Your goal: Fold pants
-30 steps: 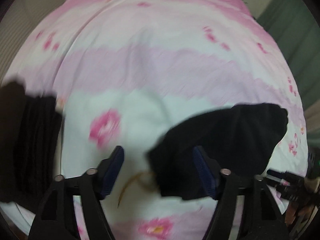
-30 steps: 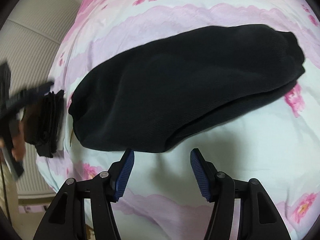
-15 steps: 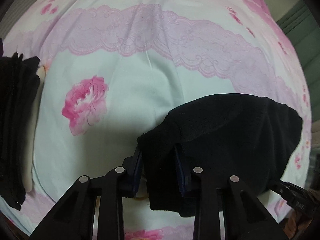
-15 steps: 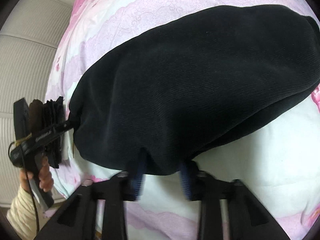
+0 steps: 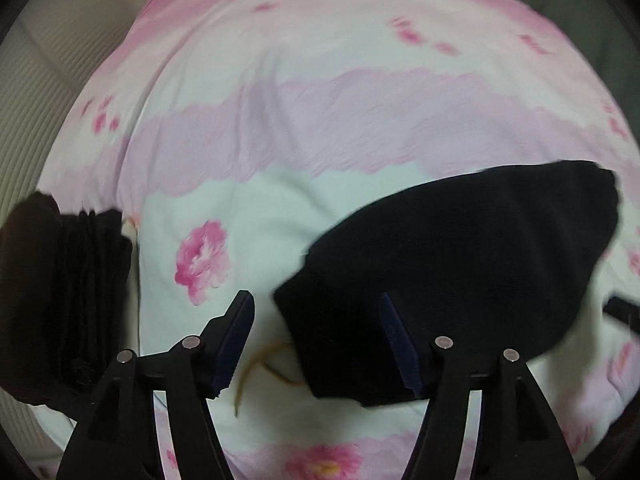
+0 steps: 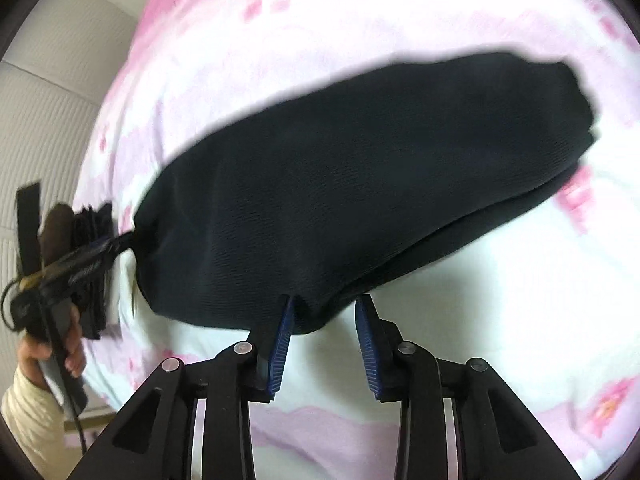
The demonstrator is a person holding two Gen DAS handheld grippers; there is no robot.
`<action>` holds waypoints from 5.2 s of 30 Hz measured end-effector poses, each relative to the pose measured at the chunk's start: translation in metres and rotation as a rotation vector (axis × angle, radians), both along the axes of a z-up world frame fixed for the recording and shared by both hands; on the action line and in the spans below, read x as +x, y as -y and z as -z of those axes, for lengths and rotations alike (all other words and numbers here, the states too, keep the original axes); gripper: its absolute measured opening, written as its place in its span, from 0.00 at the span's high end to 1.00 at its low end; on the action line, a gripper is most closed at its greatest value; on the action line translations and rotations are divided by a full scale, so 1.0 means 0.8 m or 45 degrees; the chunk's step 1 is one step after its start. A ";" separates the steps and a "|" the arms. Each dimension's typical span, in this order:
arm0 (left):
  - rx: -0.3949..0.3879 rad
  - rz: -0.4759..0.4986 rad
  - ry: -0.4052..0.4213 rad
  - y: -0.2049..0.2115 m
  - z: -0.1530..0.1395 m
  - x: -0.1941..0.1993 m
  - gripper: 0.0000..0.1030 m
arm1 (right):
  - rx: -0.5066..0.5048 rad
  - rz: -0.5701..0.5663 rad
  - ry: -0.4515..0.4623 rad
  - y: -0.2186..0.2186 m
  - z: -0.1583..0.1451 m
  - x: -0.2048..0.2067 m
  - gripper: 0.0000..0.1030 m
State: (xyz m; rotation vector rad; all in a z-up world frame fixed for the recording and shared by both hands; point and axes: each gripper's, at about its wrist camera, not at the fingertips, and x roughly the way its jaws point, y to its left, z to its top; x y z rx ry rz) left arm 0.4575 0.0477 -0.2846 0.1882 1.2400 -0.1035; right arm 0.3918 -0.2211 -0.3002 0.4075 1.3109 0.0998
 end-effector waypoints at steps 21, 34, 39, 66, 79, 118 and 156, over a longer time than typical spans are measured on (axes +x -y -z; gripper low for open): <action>-0.109 0.142 -0.078 0.197 0.002 -0.009 0.36 | 0.098 0.532 -0.008 0.227 0.045 0.092 0.43; -0.101 0.146 -0.094 0.207 0.005 -0.013 0.36 | 0.049 0.498 0.056 0.245 0.029 0.069 0.89; -0.098 0.155 -0.100 0.208 0.006 -0.016 0.36 | -0.076 0.472 0.044 0.243 0.034 0.073 0.94; -0.061 0.175 -0.108 0.218 0.004 -0.030 0.36 | 0.313 0.577 0.064 0.256 0.101 0.059 0.19; -0.130 0.180 -0.105 0.235 0.004 -0.024 0.36 | 0.403 0.615 0.091 0.264 0.105 0.067 0.72; -0.367 0.367 -0.191 0.272 0.013 0.048 0.76 | 0.117 0.462 0.234 0.237 -0.033 0.016 0.74; -0.411 0.041 0.010 0.093 -0.103 -0.011 0.76 | -0.421 -0.009 0.498 0.064 -0.179 0.030 0.74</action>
